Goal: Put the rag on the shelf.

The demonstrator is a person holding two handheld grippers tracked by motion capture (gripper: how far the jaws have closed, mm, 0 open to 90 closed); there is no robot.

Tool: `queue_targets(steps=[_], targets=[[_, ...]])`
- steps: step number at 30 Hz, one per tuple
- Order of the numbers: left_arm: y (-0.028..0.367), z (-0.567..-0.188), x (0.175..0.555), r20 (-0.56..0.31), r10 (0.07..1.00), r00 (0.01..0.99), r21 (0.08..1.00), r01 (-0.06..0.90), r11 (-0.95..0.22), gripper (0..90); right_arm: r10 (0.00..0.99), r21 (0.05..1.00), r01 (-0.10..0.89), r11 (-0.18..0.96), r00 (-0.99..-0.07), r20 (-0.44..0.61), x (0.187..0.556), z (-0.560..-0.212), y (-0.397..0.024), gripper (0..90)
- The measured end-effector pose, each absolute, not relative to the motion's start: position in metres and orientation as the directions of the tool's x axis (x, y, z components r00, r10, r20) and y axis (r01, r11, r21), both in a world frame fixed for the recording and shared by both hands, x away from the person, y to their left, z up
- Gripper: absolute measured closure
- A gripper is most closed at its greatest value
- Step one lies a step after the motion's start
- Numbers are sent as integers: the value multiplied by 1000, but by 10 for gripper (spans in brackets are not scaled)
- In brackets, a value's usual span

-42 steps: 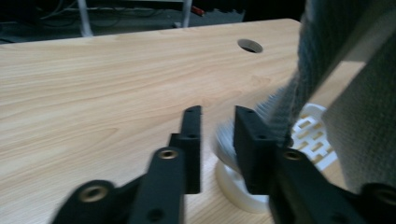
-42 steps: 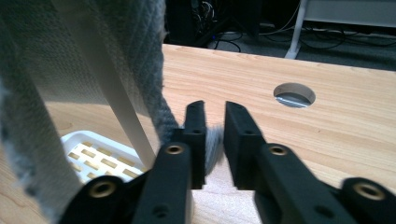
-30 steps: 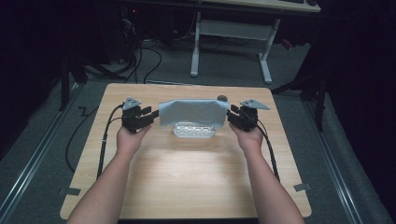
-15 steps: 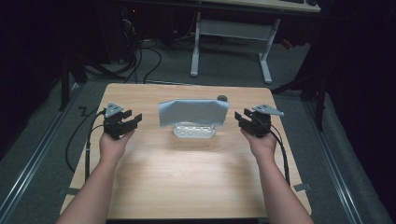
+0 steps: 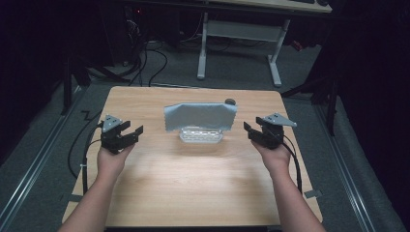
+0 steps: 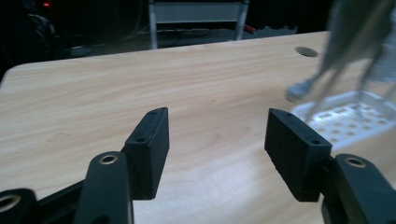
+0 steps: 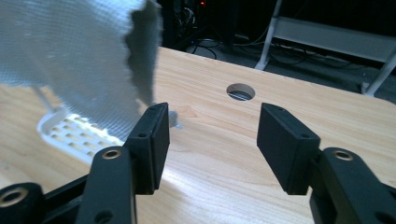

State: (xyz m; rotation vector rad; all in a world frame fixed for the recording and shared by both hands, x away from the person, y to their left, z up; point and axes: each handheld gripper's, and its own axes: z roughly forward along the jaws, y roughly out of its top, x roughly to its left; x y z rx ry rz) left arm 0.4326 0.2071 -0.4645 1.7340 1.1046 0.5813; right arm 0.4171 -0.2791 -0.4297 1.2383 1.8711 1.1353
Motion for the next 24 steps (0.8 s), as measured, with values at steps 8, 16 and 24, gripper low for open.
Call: queue_targets(steps=[8, 16, 24], targets=[[202, -474, 397, -111, 848, 518, 887, 436, -151, 392, 918, 907, 363, 213, -391, -59, 384, -437, -275, 381], [192, -498, 358, -161, 810, 564, 849, 498, -178, 391, 915, 883, 415, 220, -401, -39, 346, -463, -273, 352], [180, -518, 309, -124, 792, 598, 804, 529, -273, 400, 916, 860, 466, 208, -400, -5, 305, -490, -269, 320]])
